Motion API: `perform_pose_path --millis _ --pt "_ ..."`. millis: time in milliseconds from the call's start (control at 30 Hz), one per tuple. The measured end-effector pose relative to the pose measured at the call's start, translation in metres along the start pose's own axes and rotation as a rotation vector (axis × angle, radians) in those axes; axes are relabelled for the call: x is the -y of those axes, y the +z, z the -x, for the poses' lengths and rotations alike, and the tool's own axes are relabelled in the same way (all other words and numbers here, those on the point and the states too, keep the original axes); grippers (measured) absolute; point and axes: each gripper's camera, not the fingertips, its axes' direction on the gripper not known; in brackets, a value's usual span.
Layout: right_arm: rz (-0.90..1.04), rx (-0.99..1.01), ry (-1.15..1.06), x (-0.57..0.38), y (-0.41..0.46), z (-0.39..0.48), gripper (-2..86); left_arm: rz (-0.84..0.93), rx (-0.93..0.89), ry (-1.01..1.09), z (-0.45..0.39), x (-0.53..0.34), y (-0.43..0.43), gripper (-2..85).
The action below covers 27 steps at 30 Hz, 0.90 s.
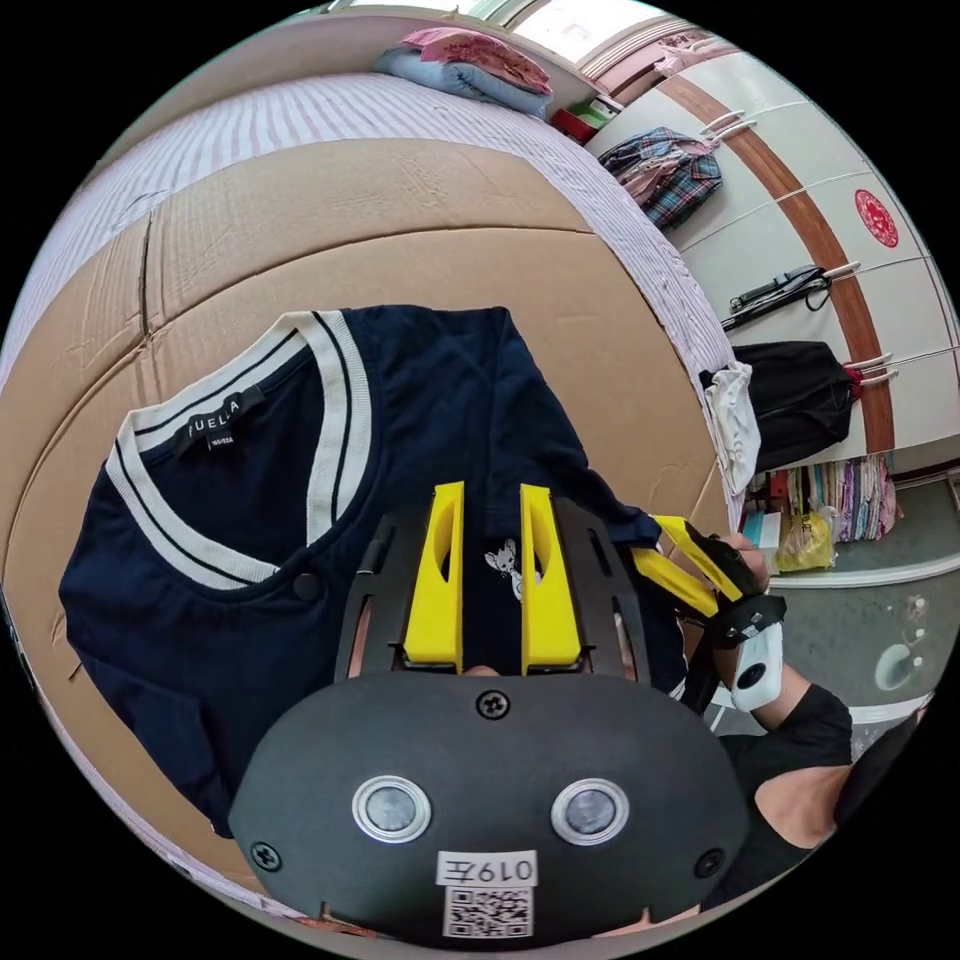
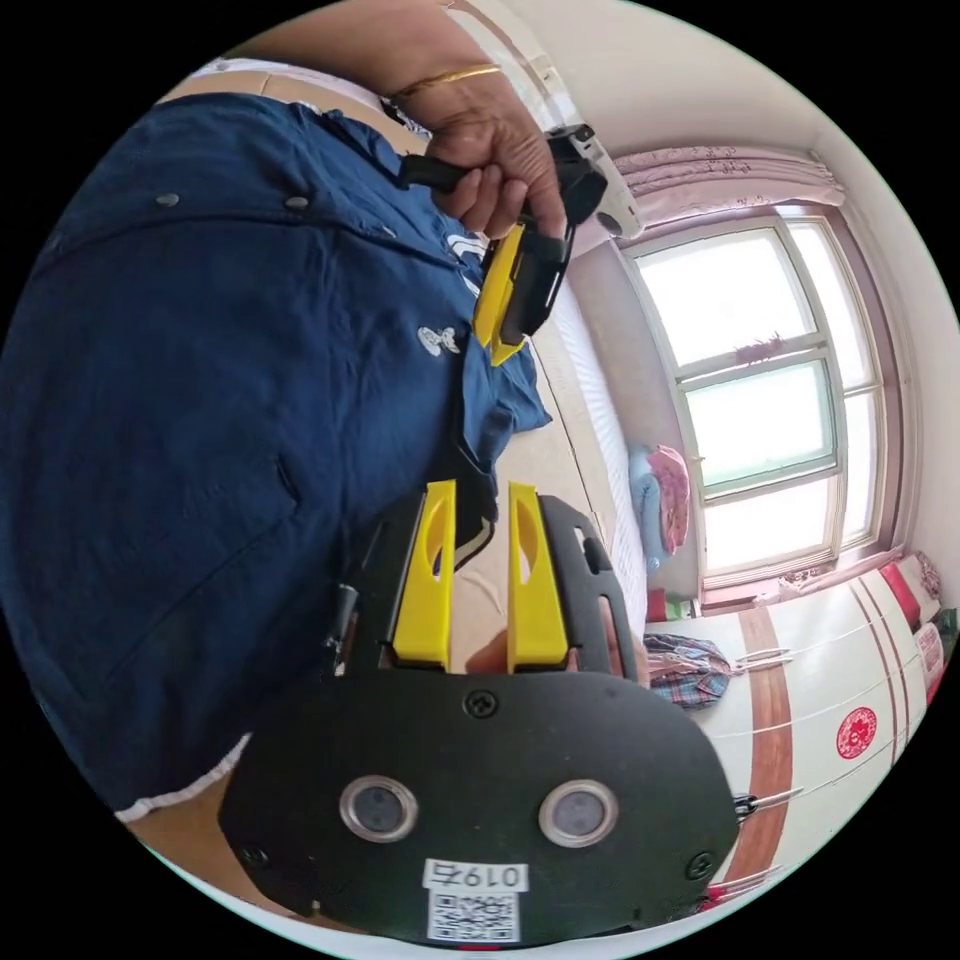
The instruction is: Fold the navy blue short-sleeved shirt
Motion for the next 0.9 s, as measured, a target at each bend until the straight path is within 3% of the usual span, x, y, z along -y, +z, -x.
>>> perform_pose_path --millis 267,467,733,900 --pt "-0.008 -0.088 0.028 0.014 0.003 -0.004 3.1 0.002 0.002 -0.010 0.009 -0.002 0.003 3.4" --pt "0.006 -0.210 -0.010 0.009 0.012 -0.013 -0.2 -0.036 -0.109 -0.005 0.015 -0.003 0.005 1.5" --pt "0.001 -0.320 -0.168 -0.009 0.035 -0.015 0.1 -0.084 -0.109 -0.051 0.021 -0.009 0.006 1.0" --pt "0.017 -0.317 -0.130 -0.018 0.051 -0.046 2.2 -0.062 -0.117 -0.077 0.028 -0.020 0.006 1.1"
